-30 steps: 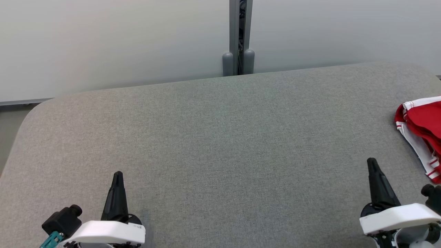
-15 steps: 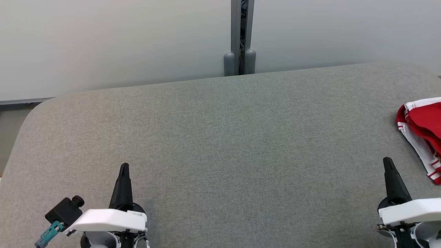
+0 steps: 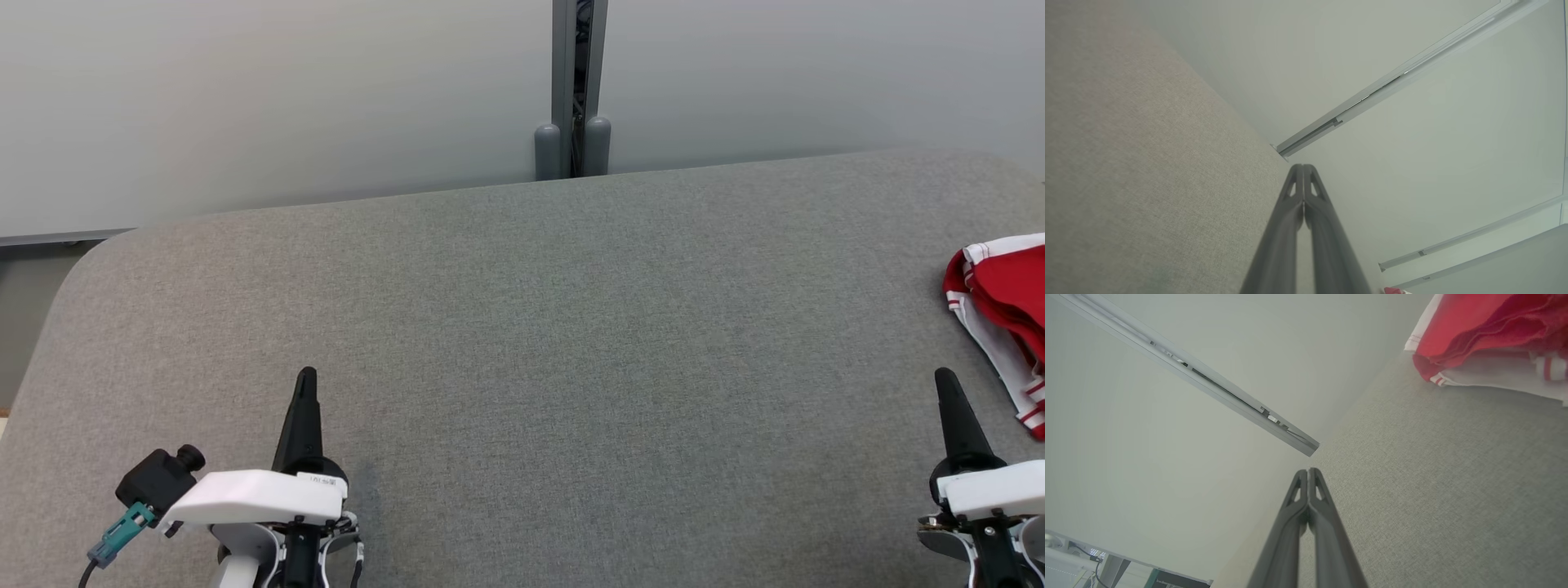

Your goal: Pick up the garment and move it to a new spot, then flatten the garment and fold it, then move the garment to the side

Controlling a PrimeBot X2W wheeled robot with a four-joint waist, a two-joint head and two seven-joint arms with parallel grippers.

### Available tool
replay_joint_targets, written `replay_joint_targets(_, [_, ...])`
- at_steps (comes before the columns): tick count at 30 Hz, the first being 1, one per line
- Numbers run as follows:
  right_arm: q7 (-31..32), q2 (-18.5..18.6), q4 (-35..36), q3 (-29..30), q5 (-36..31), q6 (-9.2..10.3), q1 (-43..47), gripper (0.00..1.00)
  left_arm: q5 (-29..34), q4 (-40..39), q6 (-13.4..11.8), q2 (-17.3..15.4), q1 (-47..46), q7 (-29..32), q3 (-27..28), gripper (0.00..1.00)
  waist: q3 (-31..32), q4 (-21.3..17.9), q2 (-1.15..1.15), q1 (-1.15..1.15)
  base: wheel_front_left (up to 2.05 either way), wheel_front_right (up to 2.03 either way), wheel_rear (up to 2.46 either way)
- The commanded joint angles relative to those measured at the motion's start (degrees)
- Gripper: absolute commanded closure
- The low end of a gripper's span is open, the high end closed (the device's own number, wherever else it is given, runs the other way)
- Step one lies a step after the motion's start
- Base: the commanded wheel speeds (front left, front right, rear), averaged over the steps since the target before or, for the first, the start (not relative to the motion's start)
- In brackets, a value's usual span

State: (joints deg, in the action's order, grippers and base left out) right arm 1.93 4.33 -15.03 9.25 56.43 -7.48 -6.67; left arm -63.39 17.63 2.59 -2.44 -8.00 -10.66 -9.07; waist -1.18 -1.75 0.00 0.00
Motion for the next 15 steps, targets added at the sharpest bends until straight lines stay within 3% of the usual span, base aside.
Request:
replay_joint_targets(1, [0.7, 0.7, 0.3, 1.0, 1.8, -0.02, -1.4, 1.00, -1.6, 0.0, 0.6, -0.3, -2.2, 0.2, -0.2, 1.00, 0.0, 0.0, 0.00, 0.00, 0.00, 0.00, 0.00])
replay_joint_targets(15, [4.3, 0.9, -1.5, 4.6, 9.7, -0.02, -2.8, 1.00, -9.8, 2.5, 1.7, -0.3, -5.1, 1.0, -1.6, 1.00, 0.0, 0.3, 0.00, 0.00, 0.00, 0.00, 0.00])
